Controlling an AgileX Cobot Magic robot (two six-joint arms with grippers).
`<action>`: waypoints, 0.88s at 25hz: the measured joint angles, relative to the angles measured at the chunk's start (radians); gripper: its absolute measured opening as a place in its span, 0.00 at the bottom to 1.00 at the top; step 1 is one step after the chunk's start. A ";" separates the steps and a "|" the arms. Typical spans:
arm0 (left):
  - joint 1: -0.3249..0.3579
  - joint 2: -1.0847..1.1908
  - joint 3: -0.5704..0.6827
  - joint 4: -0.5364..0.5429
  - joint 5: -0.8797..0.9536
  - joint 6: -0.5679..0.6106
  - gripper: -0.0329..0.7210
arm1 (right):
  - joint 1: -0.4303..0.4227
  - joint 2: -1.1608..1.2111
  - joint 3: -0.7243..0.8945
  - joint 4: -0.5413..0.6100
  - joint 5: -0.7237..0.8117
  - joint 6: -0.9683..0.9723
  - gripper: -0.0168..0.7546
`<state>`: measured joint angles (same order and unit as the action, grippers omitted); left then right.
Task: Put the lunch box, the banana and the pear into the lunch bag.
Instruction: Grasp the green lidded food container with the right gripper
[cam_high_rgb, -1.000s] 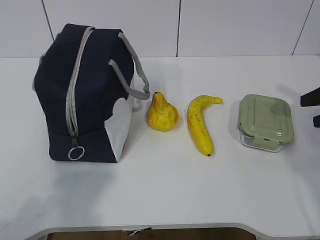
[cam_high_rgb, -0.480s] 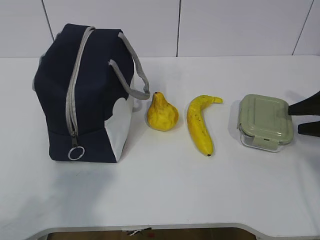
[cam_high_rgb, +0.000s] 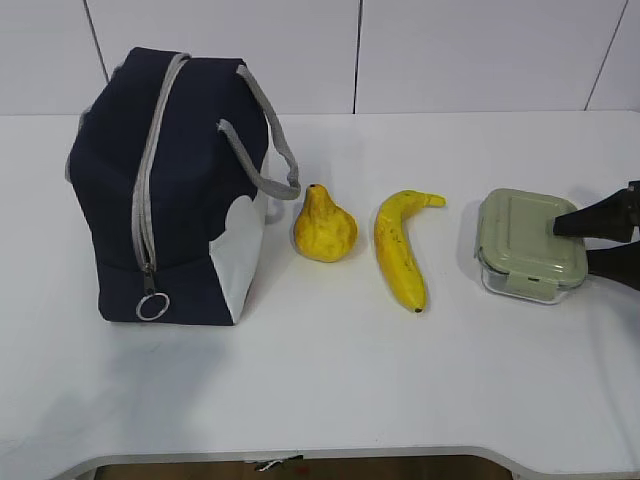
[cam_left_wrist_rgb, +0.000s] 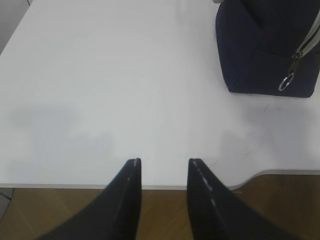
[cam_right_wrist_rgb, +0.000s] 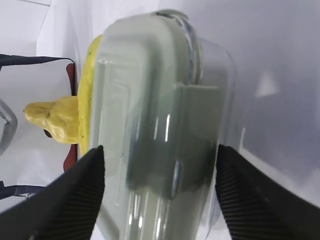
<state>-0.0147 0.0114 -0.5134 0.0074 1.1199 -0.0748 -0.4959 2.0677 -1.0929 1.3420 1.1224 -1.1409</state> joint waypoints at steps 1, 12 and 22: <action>0.000 0.000 0.000 0.000 0.000 0.000 0.36 | 0.003 0.011 0.000 0.005 -0.002 -0.006 0.74; -0.002 0.000 0.000 -0.007 0.000 0.000 0.36 | 0.014 0.041 -0.002 0.045 -0.003 -0.055 0.65; -0.002 0.000 0.000 -0.007 0.000 0.000 0.36 | 0.014 0.041 -0.006 0.052 -0.003 -0.055 0.57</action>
<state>-0.0163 0.0114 -0.5134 0.0000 1.1199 -0.0748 -0.4817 2.1086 -1.0994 1.3938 1.1199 -1.1954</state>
